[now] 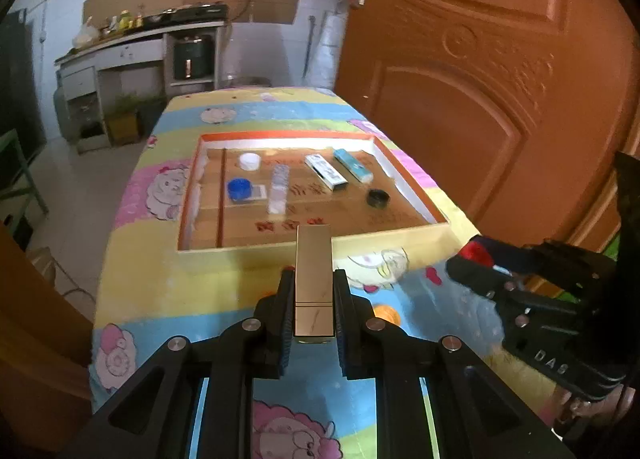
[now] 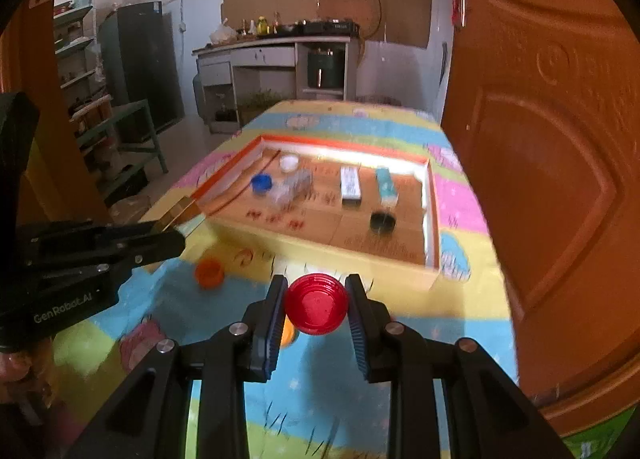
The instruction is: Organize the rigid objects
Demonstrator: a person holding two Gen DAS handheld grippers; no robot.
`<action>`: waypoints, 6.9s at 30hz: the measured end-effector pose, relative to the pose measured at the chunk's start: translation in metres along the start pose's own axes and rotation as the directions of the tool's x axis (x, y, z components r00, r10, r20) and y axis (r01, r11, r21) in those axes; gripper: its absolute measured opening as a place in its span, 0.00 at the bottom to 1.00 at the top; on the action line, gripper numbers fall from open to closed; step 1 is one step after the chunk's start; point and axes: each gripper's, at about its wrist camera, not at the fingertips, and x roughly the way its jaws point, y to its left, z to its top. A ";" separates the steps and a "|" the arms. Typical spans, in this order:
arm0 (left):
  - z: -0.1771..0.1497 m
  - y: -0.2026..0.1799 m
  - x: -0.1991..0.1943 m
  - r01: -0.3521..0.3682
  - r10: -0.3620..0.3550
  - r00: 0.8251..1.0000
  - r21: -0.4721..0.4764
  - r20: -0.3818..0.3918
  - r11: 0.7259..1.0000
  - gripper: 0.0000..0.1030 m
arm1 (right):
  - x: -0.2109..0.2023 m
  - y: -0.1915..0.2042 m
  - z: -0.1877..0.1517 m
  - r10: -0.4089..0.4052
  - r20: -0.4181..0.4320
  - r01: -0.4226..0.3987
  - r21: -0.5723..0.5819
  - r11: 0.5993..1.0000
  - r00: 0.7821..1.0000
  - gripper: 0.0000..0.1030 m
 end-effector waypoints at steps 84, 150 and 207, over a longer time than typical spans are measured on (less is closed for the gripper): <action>0.140 0.116 0.234 -0.172 0.150 0.960 -0.075 -0.236 0.982 0.18 | 0.294 -0.025 0.159 0.070 -0.328 -0.070 0.011 0.997 0.942 0.29; 0.113 0.042 0.069 -0.161 0.160 0.987 -0.083 -0.021 0.983 0.45 | 0.119 -0.021 0.135 0.055 -0.145 -0.051 0.031 0.998 0.988 0.45; -0.034 -0.016 -0.070 -0.169 0.169 0.982 -0.012 0.087 0.986 0.45 | -0.039 0.029 -0.023 0.025 0.031 -0.025 0.009 1.000 0.999 0.45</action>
